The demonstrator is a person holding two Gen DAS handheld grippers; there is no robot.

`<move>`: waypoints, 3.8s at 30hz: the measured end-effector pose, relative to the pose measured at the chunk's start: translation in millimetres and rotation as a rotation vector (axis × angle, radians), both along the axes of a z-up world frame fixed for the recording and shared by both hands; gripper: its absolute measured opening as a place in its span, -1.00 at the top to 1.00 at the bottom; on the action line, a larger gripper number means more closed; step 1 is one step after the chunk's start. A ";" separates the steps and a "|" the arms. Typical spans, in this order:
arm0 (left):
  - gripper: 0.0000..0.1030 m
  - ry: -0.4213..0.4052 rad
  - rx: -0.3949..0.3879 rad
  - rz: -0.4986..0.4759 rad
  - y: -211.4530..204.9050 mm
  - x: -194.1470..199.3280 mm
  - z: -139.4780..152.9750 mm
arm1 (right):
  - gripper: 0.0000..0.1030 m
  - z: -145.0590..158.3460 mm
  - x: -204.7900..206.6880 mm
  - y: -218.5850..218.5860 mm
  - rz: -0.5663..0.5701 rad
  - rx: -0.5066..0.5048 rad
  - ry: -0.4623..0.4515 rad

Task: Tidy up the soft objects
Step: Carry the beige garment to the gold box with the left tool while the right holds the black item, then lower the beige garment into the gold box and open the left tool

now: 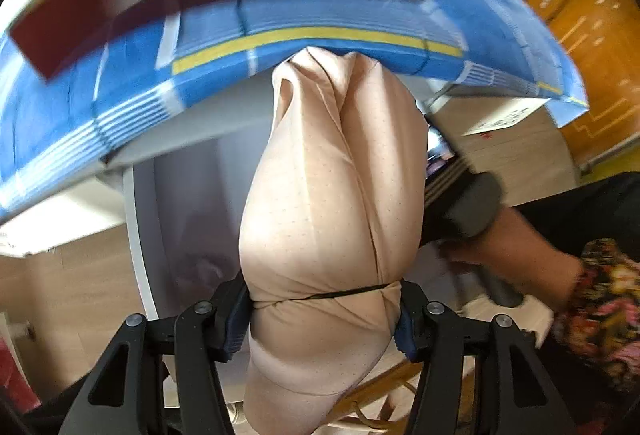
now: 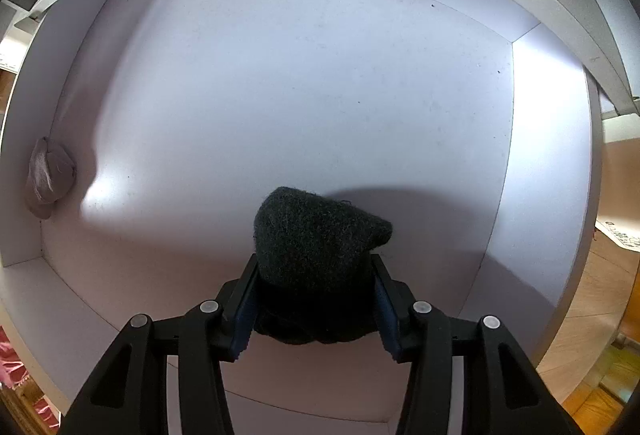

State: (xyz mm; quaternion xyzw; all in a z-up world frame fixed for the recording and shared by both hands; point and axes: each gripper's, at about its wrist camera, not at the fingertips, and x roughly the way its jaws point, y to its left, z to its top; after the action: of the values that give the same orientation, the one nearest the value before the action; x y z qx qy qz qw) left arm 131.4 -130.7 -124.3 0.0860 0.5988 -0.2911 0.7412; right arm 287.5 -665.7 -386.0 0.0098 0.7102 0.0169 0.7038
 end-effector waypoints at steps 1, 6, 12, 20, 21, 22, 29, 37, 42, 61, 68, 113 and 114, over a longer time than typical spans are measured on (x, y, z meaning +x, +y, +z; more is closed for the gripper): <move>-0.14 -0.006 -0.017 -0.001 -0.2 1.6 11.8 | 0.02 -1.1 0.0 1.2 -0.001 0.002 0.000; -0.14 -0.010 -0.097 -0.013 2.9 8.7 56.8 | 0.02 -14.3 -4.4 1.2 -0.006 0.008 0.001; -0.14 0.072 -0.131 -0.041 3.3 4.3 66.0 | 0.02 -19.8 -6.5 1.4 -0.011 0.013 0.002; -0.14 0.037 -0.176 0.047 16.5 20.9 116.6 | 0.01 -22.9 -6.6 2.0 -0.015 0.017 0.003; -0.14 0.008 -0.177 0.062 18.8 30.6 127.5 | 0.01 -23.1 -6.8 2.0 -0.015 0.017 0.003; -0.14 -0.017 -0.174 0.079 20.6 39.7 136.0 | 0.01 -23.0 -7.1 1.9 -0.014 0.017 0.003; -0.14 -0.188 -0.102 0.256 31.3 123.8 178.8 | 0.01 -21.6 -4.7 1.3 -0.018 0.021 0.004; -0.14 -0.202 0.023 0.377 24.1 191.1 152.9 | 0.00 -22.8 -2.9 0.7 -0.029 0.037 0.007; -0.14 -0.167 0.093 0.437 17.5 209.2 125.8 | 0.00 -22.4 -1.4 0.5 -0.036 0.045 0.011; -0.16 -0.037 0.035 0.562 14.0 211.3 89.3 | 0.00 -24.0 0.8 -3.6 -0.049 0.062 0.013; -0.44 -0.162 0.065 0.628 31.8 199.3 124.8 | -0.01 -24.8 2.4 -3.9 -0.048 0.059 0.016; -0.58 -0.428 0.079 0.346 50.6 89.7 141.4 | -0.05 -23.8 0.9 -1.2 -0.036 0.047 0.011; -0.58 -0.436 0.076 0.339 50.0 83.7 141.7 | -0.05 -23.9 1.1 -1.0 -0.037 0.047 0.012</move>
State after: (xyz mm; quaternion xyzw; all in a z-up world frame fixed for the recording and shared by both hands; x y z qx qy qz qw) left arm 215.1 -80.7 17.5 0.0731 0.4415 -0.1148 0.8869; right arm 288.7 -666.7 -409.9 0.0397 0.7134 0.0206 0.6993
